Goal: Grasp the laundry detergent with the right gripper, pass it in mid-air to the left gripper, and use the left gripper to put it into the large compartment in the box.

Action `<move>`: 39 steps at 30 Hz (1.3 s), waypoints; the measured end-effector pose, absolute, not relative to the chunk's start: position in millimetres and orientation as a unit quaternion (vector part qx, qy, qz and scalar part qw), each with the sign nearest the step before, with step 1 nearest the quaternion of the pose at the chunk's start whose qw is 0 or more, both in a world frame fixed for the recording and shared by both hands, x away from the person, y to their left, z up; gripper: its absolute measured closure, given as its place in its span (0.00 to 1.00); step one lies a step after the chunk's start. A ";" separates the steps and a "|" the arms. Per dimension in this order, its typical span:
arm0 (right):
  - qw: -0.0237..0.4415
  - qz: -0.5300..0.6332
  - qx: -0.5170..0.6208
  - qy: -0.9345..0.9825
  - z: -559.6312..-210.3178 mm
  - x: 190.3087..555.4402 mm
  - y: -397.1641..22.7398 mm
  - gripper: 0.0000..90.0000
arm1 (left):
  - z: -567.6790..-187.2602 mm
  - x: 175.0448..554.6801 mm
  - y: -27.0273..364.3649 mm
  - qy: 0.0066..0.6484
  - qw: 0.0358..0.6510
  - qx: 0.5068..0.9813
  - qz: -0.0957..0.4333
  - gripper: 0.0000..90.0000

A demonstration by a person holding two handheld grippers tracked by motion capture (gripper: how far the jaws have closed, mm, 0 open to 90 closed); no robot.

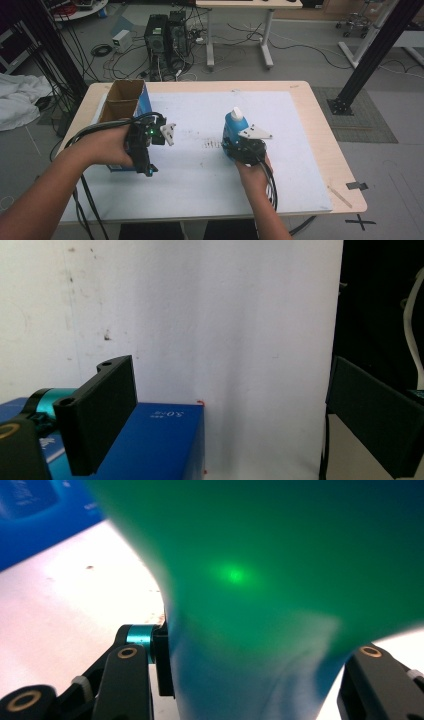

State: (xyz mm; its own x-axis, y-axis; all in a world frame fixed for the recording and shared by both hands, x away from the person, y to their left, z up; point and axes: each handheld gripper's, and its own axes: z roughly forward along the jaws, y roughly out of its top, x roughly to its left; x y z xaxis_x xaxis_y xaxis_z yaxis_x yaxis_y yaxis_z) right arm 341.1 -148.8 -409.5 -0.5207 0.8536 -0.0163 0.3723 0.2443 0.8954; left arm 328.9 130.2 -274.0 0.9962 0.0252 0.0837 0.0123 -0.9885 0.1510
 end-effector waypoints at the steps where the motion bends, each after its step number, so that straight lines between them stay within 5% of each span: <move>1: 0.260 0.459 0.407 0.745 -407.1 339.7 -150.0 0.51 | -273.0 328.9 128.5 0.009 0.078 0.996 0.043 0.07; 18: 0.208 0.494 0.281 0.796 -376.8 319.7 -152.6 0.51 | -251.8 334.8 112.1 0.005 0.091 0.995 0.043 0.07; 39: 0.127 0.496 0.165 0.843 -384.0 311.0 -133.7 0.51 | -243.5 335.6 82.6 -0.042 0.097 0.993 0.049 0.07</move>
State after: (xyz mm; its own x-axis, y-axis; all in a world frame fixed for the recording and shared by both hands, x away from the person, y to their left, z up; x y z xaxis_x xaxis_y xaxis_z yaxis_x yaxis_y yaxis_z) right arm 311.0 -133.7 -384.0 -0.9135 0.4038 -0.0499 0.1526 0.4538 0.8779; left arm 335.6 82.6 -243.5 0.9916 -0.0747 0.1054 -0.0937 -0.9777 0.1880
